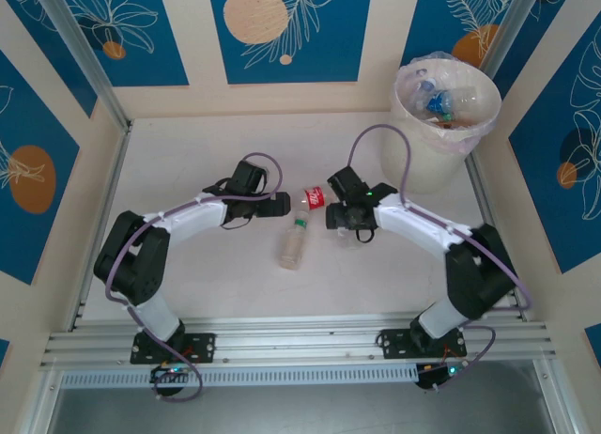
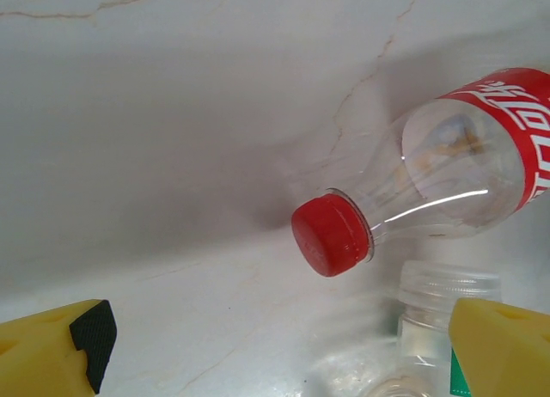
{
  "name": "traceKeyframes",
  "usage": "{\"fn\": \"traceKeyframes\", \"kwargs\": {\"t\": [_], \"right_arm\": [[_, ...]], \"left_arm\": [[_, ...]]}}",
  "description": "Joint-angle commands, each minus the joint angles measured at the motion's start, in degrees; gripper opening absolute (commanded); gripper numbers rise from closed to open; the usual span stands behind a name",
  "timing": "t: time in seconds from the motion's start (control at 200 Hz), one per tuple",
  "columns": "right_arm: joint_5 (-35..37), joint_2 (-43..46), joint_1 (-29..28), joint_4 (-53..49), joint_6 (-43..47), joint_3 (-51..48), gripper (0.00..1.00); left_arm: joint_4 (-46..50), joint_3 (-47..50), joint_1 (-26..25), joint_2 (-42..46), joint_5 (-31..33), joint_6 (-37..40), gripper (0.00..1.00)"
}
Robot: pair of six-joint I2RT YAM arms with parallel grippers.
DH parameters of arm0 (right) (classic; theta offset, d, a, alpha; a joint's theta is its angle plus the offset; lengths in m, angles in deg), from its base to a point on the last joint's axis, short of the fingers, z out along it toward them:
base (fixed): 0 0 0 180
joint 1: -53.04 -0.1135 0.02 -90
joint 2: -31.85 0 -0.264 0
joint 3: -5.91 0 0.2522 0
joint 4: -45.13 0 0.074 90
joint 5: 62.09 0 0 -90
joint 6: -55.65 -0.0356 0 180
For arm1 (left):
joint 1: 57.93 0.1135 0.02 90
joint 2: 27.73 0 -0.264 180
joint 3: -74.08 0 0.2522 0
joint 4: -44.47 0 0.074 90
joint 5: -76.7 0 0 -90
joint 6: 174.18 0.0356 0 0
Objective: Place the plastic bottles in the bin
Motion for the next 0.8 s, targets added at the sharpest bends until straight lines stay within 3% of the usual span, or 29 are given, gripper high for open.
{"fn": "traceKeyframes", "kwargs": {"t": [0.0, 0.155, 0.33, 0.595, 0.795], "right_arm": [[0.9, 7.9, 0.9, 4.5, 3.7, 0.6, 0.66], [-5.2, 16.3, 5.8, 10.2, 5.0, 3.1, 0.66], [-14.7, 19.4, 16.2, 15.7, 4.3, 8.8, 0.66], [-19.8, 6.8, 31.6, 7.7, 1.9, 29.0, 0.67], [-19.2, -5.0, 38.3, 5.0, -1.9, 43.2, 0.67]], "left_arm": [[-2.1, 0.4, -0.3, -1.5, -3.5, -1.9, 1.00], [-3.7, 1.4, -0.3, -1.5, -4.5, -3.2, 1.00], [-4.4, 1.8, -0.3, -1.2, -4.5, -3.4, 1.00], [-5.8, 4.1, 0.1, 0.8, -3.4, -3.6, 1.00], [-6.6, 5.6, 1.1, 1.9, -3.5, -3.7, 1.00]]}}
